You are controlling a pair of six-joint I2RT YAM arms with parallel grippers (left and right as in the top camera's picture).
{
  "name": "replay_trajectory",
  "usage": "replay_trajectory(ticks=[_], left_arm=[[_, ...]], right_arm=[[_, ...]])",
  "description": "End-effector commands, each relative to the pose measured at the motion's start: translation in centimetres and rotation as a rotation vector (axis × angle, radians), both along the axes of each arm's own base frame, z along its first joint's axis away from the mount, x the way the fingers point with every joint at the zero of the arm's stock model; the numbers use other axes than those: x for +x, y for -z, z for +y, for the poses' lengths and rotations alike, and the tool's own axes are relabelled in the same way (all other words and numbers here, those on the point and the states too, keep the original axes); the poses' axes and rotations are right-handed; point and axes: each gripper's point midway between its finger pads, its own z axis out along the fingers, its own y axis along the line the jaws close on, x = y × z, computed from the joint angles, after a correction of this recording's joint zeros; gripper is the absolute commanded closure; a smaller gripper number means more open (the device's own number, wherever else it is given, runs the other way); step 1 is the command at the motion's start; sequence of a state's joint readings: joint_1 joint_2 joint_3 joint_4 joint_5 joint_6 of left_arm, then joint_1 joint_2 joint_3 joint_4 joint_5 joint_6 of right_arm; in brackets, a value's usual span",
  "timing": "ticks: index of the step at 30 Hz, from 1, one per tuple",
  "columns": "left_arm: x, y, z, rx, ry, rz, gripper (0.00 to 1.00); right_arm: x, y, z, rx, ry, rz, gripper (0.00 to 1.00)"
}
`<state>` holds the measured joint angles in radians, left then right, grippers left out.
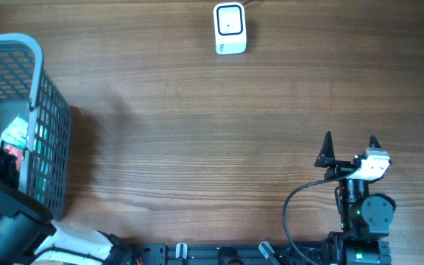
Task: Scan the item barcode
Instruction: 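Grasp the green-capped jar in the basket with the left gripper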
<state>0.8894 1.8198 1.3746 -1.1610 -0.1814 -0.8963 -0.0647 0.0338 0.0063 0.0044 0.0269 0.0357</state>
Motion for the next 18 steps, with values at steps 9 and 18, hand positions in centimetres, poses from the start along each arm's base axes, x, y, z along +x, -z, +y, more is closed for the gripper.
replay_trajectory(ticks=[9, 18], left_arm=[[6.0, -14.6, -1.0, 0.092, 0.047, -0.477, 0.71], [8.1, -26.1, -7.7, 0.135, 0.221, -0.946, 0.68]], right_arm=[[0.0, -0.1, 0.0, -0.010, -0.003, -0.005, 0.00], [0.0, -0.1, 0.0, -0.009, -0.003, -0.005, 0.00]])
